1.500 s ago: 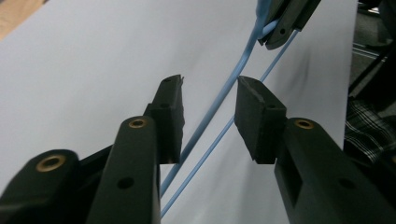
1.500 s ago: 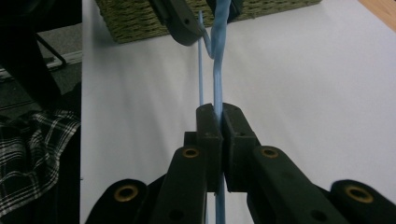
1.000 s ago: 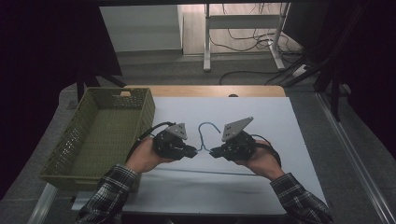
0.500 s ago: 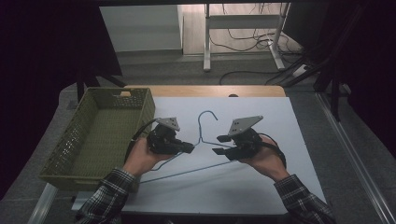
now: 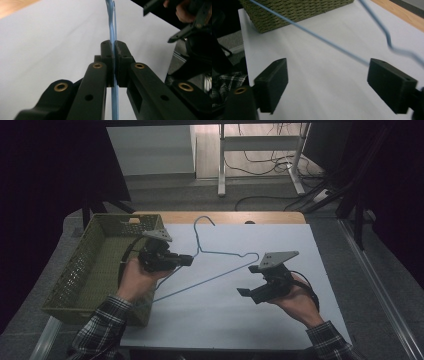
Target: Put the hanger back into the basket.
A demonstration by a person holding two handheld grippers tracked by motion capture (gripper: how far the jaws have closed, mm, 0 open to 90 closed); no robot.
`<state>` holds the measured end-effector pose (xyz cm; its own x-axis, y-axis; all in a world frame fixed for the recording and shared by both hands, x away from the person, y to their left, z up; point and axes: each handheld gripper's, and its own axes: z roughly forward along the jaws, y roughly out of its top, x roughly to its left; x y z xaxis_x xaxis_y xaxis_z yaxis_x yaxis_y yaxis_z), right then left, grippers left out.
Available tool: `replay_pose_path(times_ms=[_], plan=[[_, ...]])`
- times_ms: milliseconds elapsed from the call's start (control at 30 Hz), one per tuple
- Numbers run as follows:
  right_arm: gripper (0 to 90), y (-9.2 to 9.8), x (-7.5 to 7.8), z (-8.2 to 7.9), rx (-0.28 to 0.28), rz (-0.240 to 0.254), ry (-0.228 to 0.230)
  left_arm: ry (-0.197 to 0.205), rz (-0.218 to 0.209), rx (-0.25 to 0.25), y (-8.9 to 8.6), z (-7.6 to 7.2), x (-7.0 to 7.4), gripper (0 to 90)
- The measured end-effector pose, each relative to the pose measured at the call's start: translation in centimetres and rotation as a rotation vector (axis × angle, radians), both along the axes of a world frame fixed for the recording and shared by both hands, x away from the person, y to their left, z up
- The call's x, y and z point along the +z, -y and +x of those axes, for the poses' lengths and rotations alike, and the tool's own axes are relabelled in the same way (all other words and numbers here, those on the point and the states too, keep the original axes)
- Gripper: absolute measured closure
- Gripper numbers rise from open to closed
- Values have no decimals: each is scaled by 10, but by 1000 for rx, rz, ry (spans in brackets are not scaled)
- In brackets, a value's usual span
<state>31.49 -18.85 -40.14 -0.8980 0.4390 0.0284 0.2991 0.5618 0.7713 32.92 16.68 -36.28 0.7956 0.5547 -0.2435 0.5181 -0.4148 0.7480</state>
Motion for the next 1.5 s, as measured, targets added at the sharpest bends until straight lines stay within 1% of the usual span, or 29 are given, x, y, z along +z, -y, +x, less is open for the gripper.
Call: replay_pose_path(times_ms=[33, 67, 100, 167, 200, 233, 267, 300, 333, 367, 400, 433, 467, 500, 533, 633, 667, 700, 800, 867, 900, 933, 967, 1000, 1133, 1200, 1233, 1367, 1500], plan=[[132, 2, -1, -1, -10, 6, -6, 0, 0, 0, 0, 0, 0, 876], [116, 5, -2, -1, -20, 14, -12, 10, 1, 19, -7, 0, 5, 876], [100, 7, -3, -1, -33, 24, -19, 10, 1, 19, -7, 0, 5, 876], [89, 11, -5, -2, -55, 39, -30, 25, 11, 47, -18, -1, 13, 876], [89, 11, -5, -2, -55, 39, -30, 25, 11, 47, -18, -1, 13, 876], [72, 14, -8, -4, -72, 44, -36, 31, 11, 57, -22, -1, 15, 876], [69, 16, -10, -4, -75, 48, -36, 44, 19, 75, -31, -1, 18, 876], [69, 16, -10, -4, -75, 48, -36, 44, 19, 75, -31, -1, 18, 876], [63, 17, -11, -5, -79, 52, -41, 49, 25, 86, -35, -2, 19, 876], [51, 21, -14, -6, -96, 56, -52, 59, 37, 106, -46, -2, 21, 876], [47, 22, -16, -7, -102, 63, -59, 59, 37, 106, -46, -2, 21, 876], [41, 24, -18, -7, -105, 75, -65, 70, 43, 133, -57, -1, 21, 876], [39, 26, -20, -8, -115, 89, -75, 70, 43, 133, -57, -1, 21, 876], [39, 28, -22, -8, -121, 98, -83, 77, 45, 157, -69, -1, 21, 876], [39, 28, -22, -8, -121, 98, -83, 77, 45, 157, -69, -1, 21, 877], [35, 34, -29, -10, -151, 106, -95, 87, 51, 193, -86, 0, 18, 877], [36, 35, -31, -10, -159, 102, -92, 90, 51, 219, -98, -1, 17, 877], [36, 35, -31, -10, -159, 102, -92, 90, 51, 219, -98, -1, 17, 877], [36, 42, -36, -12, -187, 98, -91, 100, 47, 260, -114, -2, 14, 877], [36, 43, -37, -12, -190, 98, -84, 106, 40, 284, -125, -2, 12, 877], [36, 45, -38, -13, -201, 99, -89, 111, 36, 308, -136, -3, 10, 877], [36, 45, -38, -13, -201, 99, -89, 111, 36, 308, -136, -3, 10, 877], [35, 47, -40, -14, -209, 93, -86, 121, 35, 332, -146, -4, 8, 877], [35, 47, -40, -14, -209, 93, -86, 121, 35, 332, -146, -4, 8, 877], [26, 52, -43, -15, -216, 91, -74, 143, 30, 375, -166, -7, 5, 877], [25, 54, -45, -17, -227, 90, -75, 156, 31, 401, -179, -9, 2, 877], [25, 55, -46, -18, -231, 86, -73, 156, 31, 401, -179, -9, 2, 877], [25, 59, -48, -21, -243, 88, -76, 174, 35, 439, -196, -11, -3, 877], [25, 61, -49, -22, -250, 87, -77, 186, 31, 470, -212, -12, -7, 877]])
